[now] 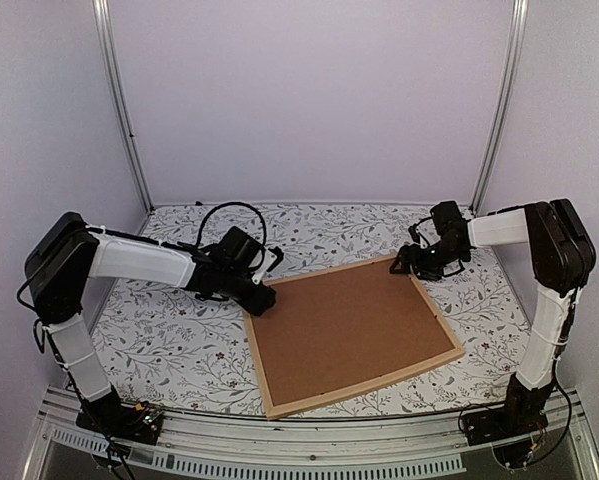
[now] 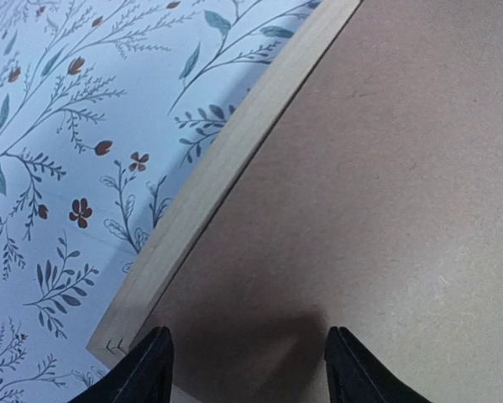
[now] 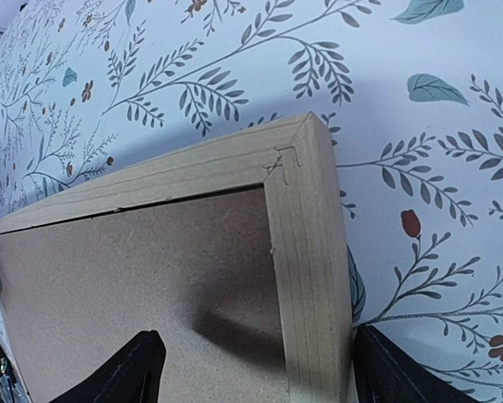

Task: Put the photo into the frame
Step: Rotate the photo frame at the center of the board.

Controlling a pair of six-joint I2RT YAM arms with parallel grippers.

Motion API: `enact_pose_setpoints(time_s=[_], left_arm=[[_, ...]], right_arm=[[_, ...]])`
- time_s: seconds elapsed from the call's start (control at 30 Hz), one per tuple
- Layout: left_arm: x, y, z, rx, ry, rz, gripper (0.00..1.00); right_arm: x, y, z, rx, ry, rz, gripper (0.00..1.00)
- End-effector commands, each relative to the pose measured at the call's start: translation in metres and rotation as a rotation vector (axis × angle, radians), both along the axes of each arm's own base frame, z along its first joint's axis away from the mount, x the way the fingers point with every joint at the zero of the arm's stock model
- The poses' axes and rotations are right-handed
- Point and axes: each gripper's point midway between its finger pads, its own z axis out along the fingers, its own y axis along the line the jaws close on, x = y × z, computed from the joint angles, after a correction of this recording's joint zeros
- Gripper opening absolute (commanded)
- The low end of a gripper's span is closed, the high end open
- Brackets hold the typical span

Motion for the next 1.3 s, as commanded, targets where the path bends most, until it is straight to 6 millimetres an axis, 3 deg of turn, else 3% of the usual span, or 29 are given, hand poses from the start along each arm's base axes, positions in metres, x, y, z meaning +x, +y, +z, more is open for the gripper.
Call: enact_pose_setpoints(time_s=[0.0, 0.13, 0.37, 0.73, 1.0, 1.27], left_arm=[[-0.004, 0.011, -0.002, -0.109, 0.134, 0.032, 0.65], [0.004, 0.016, -0.001, -0.130, 0.133, 0.054, 0.65], [0.028, 0.027, 0.007, -0.154, 0.083, 0.124, 0.66], [0.048, 0.041, 0.019, -0.171, 0.049, 0.187, 0.70], [0.055, 0.038, 0.018, -0.194, 0.069, 0.190, 0.71], [0.058, 0.032, 0.004, -0.188, 0.105, 0.175, 0.71]], right_arm=[[-0.032, -0.003, -0.017, -0.045, 0.116, 0.019, 0.83], [-0.038, -0.006, -0.014, -0.054, 0.118, 0.016, 0.85], [-0.066, -0.024, -0.005, -0.106, 0.136, -0.043, 0.92], [-0.105, -0.052, -0.004, -0.162, 0.188, -0.130, 0.91], [-0.127, -0.065, -0.003, -0.136, 0.207, -0.185, 0.78], [-0.121, -0.071, -0.003, -0.120, 0.198, -0.197, 0.53]])
